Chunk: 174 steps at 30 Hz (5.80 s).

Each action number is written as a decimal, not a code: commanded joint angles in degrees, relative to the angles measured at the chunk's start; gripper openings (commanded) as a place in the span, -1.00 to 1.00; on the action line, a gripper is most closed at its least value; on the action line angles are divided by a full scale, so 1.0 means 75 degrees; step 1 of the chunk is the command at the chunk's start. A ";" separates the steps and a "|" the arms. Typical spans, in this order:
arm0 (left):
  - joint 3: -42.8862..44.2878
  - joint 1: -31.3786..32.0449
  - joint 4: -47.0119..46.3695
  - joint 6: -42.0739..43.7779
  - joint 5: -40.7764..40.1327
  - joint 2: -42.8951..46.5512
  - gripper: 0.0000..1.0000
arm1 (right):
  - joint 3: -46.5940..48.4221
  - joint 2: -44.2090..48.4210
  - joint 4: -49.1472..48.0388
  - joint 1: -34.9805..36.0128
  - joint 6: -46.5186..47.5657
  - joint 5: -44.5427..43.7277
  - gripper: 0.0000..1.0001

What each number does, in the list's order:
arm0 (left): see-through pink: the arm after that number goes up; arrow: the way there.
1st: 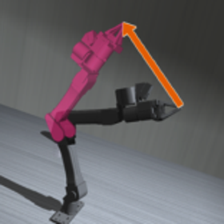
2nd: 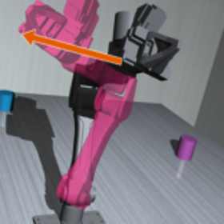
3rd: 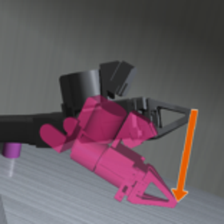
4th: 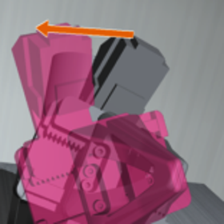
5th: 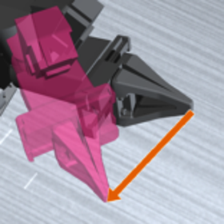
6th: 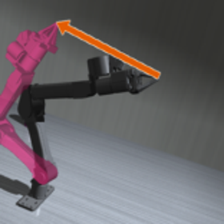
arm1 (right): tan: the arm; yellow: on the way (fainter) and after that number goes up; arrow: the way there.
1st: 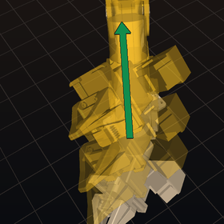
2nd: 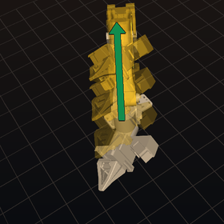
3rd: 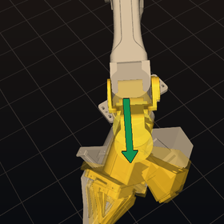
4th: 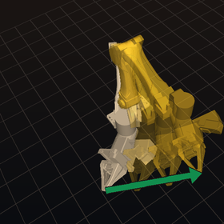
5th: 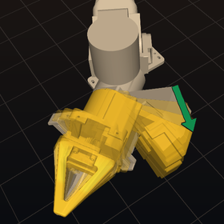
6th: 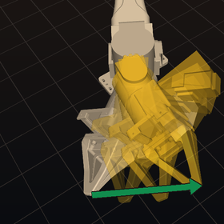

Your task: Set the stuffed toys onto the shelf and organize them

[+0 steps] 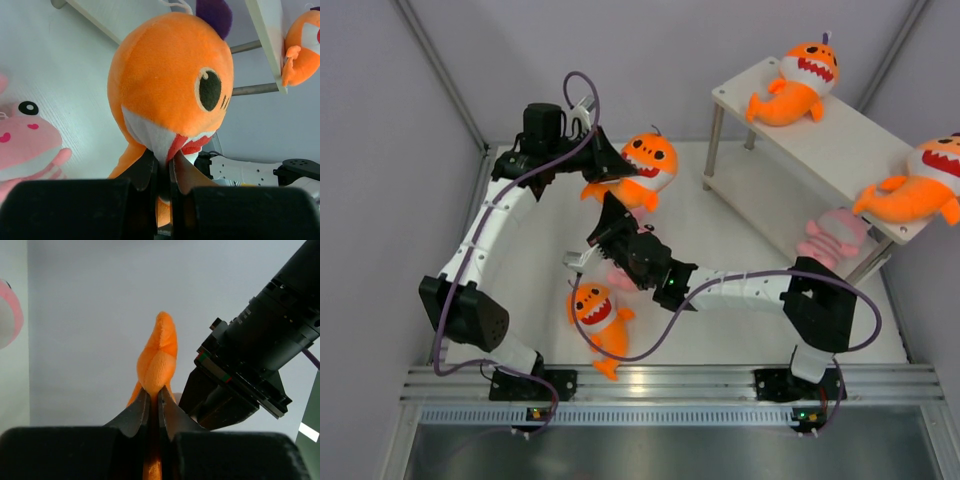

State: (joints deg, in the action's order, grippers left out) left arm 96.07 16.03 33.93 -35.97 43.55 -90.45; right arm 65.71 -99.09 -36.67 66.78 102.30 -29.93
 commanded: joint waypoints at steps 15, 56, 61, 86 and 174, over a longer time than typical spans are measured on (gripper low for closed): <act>0.1183 -0.0929 0.0163 0.1397 0.0592 0.0260 0.77 | 0.1455 0.3613 0.4511 -0.0478 -0.2542 0.0862 -1.00; -0.0095 -0.2079 0.0163 0.2323 0.0756 0.0705 0.79 | 0.2582 0.4002 0.9177 -0.7428 -0.2824 0.5010 -1.00; -0.0106 -0.2079 0.0152 0.2358 0.0756 0.0694 0.79 | 0.2769 0.3708 0.9330 -0.7662 -0.2788 0.5689 -1.00; -0.0458 -0.2290 0.0163 0.2614 0.0417 0.0752 0.78 | 0.2172 0.4164 0.8429 -0.7815 -0.2824 0.6089 0.16; -0.0001 0.0264 0.6034 1.1170 0.1494 0.1127 -1.00 | -0.1144 0.4307 0.7398 0.1666 -0.1617 0.1859 0.49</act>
State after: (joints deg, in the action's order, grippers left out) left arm 94.50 17.50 76.60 46.72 48.42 -81.82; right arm 57.08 -64.97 24.71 78.61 88.75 -12.40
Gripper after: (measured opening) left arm 0.036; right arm 0.807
